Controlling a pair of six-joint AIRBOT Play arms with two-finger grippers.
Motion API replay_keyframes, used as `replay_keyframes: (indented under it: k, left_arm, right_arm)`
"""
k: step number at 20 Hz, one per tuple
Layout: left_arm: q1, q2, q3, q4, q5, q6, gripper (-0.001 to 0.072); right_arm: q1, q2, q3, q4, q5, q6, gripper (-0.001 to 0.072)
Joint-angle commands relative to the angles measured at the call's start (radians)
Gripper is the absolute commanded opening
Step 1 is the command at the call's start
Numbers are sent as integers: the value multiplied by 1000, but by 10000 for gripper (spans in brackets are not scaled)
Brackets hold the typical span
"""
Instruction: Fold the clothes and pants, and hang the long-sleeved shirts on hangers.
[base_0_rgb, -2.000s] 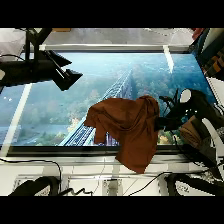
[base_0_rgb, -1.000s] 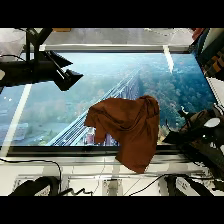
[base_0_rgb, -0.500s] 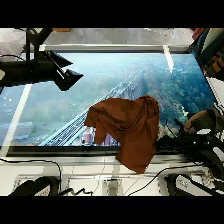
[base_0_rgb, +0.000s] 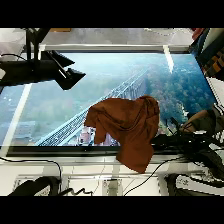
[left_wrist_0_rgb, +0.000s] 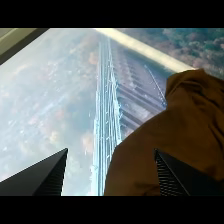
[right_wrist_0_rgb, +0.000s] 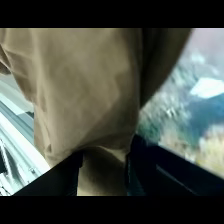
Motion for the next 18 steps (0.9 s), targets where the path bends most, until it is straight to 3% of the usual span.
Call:
replay_keyframes:
  k: [1,2,3,4,5,9,11,14,17,18]
  left_arm:
    - [0,-24,0,-16,5,0,596]
    - [0,-34,0,-16,5,-3,596]
    - [0,-43,0,-16,5,-20,596]
    - [0,-50,0,-16,5,-35,596]
    - [0,-57,0,-17,5,-55,596]
    - [0,-64,0,-24,5,-68,596]
    - [0,-64,0,-31,5,-68,596]
    - [0,-64,0,-31,4,-69,596]
    - [1,-64,0,-31,0,-129,596]
    - [1,-64,0,-31,-6,-136,596]
  right_arm:
    - [-1,-8,4,127,79,-83,383]
    - [-1,-8,4,150,98,-87,390]
    - [-1,-8,4,157,104,-86,447]
    - [-1,-8,4,151,101,-85,606]
    - [0,-8,4,145,97,-77,689]
    - [0,-8,4,134,10,-15,687]
    - [0,-8,4,134,57,-34,565]
    - [2,-8,4,142,150,-51,543]
    - [50,-8,4,146,185,-48,532]
    - [79,-8,4,146,217,-48,478]
